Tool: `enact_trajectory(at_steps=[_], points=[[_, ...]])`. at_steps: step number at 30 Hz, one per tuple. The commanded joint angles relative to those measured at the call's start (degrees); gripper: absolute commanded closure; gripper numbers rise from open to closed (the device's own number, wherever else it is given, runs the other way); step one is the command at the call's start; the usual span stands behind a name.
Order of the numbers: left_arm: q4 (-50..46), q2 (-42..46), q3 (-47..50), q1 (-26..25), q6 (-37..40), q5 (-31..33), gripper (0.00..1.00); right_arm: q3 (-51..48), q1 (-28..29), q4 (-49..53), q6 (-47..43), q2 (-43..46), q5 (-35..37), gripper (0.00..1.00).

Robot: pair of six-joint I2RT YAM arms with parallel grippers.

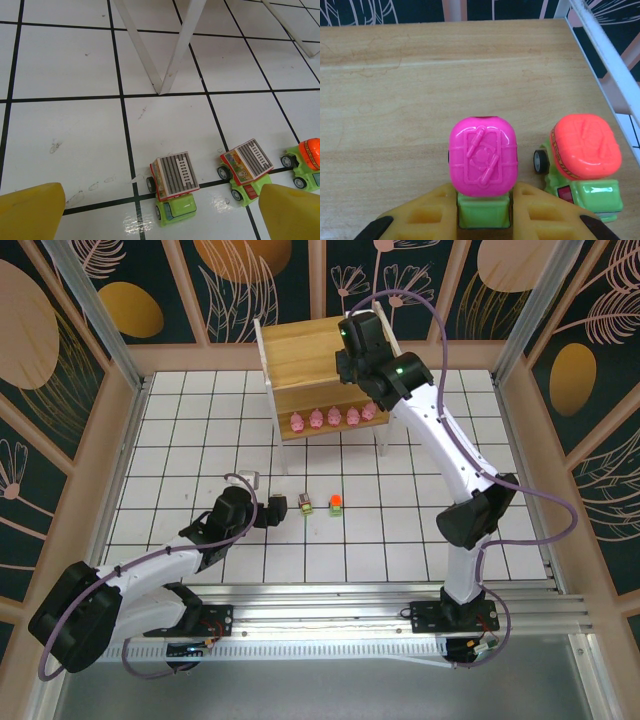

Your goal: Place and organize the plastic toys onto the shelf

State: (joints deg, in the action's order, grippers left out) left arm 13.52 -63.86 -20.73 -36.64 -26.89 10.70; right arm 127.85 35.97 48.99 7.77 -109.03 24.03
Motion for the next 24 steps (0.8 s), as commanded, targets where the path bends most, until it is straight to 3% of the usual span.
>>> enact_trajectory(at_steps=[1,24], points=[[1.51,0.58,0.32,0.38,-0.44,0.20,0.01,-0.74,-0.41,0.20,-0.43,-0.04,-0.52,0.76],[1.27,0.53,0.17,0.42,-0.26,0.73,0.01,0.12,-0.37,-0.13,-1.10,2.06,0.40,0.57]])
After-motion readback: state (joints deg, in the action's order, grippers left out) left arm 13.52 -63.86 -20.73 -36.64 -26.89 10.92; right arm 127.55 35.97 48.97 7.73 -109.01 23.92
